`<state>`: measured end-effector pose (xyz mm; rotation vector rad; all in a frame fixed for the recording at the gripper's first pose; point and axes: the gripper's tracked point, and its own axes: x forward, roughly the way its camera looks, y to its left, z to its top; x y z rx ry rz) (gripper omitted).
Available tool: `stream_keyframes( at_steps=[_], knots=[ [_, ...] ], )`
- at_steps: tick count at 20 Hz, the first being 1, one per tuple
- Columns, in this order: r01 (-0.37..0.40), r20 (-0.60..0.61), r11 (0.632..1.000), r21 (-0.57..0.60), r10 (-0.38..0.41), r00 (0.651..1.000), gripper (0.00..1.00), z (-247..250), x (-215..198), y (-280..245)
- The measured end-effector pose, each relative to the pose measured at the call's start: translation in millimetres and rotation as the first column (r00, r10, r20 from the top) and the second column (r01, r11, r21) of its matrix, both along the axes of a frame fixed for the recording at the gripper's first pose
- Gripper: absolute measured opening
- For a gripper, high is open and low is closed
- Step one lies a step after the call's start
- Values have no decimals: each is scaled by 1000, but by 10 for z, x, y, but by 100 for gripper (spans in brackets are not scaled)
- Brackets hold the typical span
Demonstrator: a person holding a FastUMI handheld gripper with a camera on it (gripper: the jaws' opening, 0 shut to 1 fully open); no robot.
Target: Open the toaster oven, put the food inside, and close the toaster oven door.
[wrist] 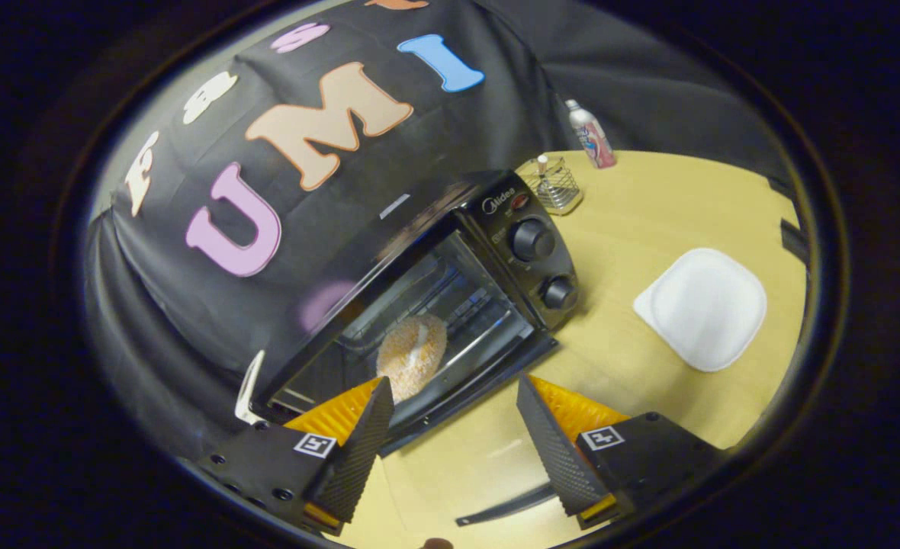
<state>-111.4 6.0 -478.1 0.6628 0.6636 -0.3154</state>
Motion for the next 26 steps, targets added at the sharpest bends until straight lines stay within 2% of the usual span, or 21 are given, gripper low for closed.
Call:
stream_keyframes(
  at_steps=[8,11,17,26],
  knots=[
    [-153,-108,978,-143,138,984,100,-95,-693,-68],
    [-243,-163,951,-190,213,963,100,-159,-966,23],
    [-414,-267,877,-243,350,898,100,-360,-1375,267],
    [-516,-373,806,-291,401,837,100,-701,-1533,343]
  ],
)
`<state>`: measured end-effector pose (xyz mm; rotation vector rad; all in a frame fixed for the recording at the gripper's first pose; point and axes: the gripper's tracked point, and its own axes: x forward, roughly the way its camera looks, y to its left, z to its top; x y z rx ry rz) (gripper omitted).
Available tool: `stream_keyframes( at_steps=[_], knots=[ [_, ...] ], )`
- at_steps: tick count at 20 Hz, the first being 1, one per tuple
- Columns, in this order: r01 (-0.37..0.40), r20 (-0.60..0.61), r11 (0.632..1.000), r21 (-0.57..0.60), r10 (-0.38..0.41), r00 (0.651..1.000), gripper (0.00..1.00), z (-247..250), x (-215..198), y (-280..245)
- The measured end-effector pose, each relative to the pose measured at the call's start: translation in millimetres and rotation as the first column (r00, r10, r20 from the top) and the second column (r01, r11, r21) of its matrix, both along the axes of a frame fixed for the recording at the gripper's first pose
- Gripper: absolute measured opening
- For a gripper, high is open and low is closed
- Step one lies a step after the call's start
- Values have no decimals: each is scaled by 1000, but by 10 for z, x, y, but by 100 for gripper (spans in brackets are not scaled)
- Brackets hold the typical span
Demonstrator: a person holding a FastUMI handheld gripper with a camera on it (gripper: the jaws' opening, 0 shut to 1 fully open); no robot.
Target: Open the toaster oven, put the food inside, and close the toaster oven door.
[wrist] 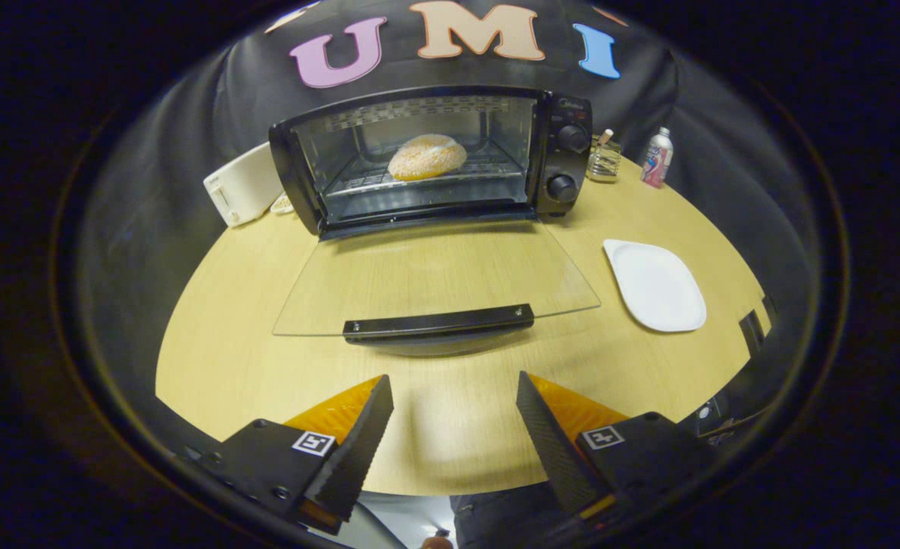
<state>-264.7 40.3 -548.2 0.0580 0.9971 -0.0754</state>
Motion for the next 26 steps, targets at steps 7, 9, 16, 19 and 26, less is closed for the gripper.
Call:
stream_keyframes(
  at_steps=[7,9,16,19,26],
  knots=[
    [-45,-39,998,-53,43,998,100,-230,115,-15],
    [-41,-36,998,-53,39,999,100,-244,145,-2],
    [-52,-27,995,-83,50,998,100,-239,274,-7],
    [-87,-40,989,-119,82,996,100,-209,286,-7],
    [-78,70,988,-135,88,994,100,200,445,-38]
  ],
)
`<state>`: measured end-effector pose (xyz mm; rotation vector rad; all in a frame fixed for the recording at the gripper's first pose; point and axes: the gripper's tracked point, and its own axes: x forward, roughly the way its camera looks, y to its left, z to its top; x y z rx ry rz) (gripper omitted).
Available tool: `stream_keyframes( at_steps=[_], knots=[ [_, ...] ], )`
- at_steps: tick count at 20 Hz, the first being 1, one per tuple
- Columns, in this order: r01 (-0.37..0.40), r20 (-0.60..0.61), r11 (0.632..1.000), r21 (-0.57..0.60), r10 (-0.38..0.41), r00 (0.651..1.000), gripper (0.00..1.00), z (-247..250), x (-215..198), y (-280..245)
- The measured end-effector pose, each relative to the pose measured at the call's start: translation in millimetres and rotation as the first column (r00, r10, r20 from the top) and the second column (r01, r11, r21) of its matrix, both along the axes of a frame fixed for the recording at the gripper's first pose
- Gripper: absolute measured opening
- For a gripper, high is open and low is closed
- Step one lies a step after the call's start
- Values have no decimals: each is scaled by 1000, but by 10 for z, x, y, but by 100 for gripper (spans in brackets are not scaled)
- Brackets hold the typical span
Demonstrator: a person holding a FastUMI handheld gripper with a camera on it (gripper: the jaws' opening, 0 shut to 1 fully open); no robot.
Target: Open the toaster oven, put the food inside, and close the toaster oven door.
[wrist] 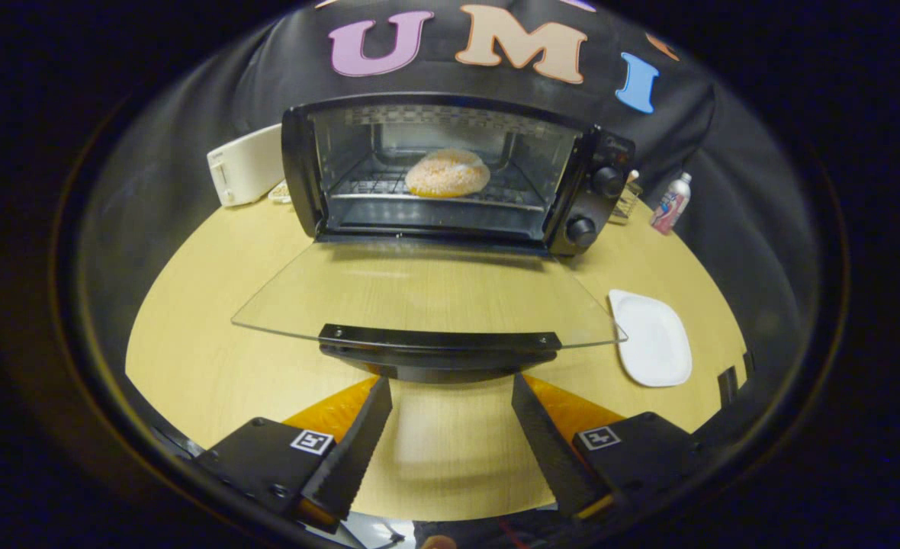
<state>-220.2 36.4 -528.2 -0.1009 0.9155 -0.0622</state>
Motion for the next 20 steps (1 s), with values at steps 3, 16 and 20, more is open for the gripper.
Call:
stream_keyframes(
  at_steps=[3,16,20],
  knots=[
    [-1,49,1000,1,1,999,100,167,149,-22],
    [19,217,1000,17,-22,976,100,752,1316,-64],
    [51,232,998,40,-58,971,100,788,1482,-101]
  ],
)
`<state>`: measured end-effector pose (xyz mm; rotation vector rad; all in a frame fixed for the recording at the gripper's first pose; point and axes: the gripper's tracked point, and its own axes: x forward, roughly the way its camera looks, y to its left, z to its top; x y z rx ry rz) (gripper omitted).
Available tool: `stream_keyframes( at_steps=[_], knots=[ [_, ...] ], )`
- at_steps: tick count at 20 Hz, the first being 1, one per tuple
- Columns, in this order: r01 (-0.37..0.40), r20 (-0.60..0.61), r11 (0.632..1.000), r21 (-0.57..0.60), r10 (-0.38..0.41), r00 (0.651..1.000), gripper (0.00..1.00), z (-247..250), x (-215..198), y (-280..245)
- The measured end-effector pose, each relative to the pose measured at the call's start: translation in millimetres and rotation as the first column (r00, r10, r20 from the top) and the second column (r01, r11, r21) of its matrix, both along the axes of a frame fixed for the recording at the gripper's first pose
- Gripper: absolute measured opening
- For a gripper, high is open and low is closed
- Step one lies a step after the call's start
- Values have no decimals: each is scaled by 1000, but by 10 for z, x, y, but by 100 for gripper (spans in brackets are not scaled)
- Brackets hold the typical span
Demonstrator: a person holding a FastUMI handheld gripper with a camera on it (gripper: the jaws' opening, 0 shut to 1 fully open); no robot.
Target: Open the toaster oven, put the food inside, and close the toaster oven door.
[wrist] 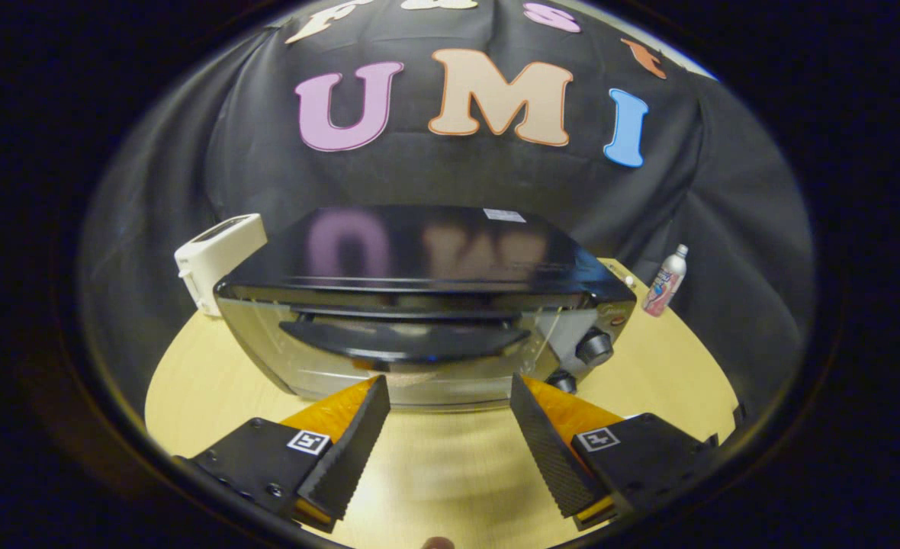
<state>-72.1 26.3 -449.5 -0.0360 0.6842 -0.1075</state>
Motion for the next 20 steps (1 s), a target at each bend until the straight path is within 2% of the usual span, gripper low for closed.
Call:
stream_keyframes(
  at_steps=[9,11,15,20],
  knots=[
    [46,28,999,11,-46,999,100,220,58,-223],
    [22,-3,999,-23,-22,1000,100,257,1,-241],
    [-58,27,993,-103,61,998,100,485,20,-227],
    [-25,132,998,-55,32,991,100,998,136,-270]
  ],
)
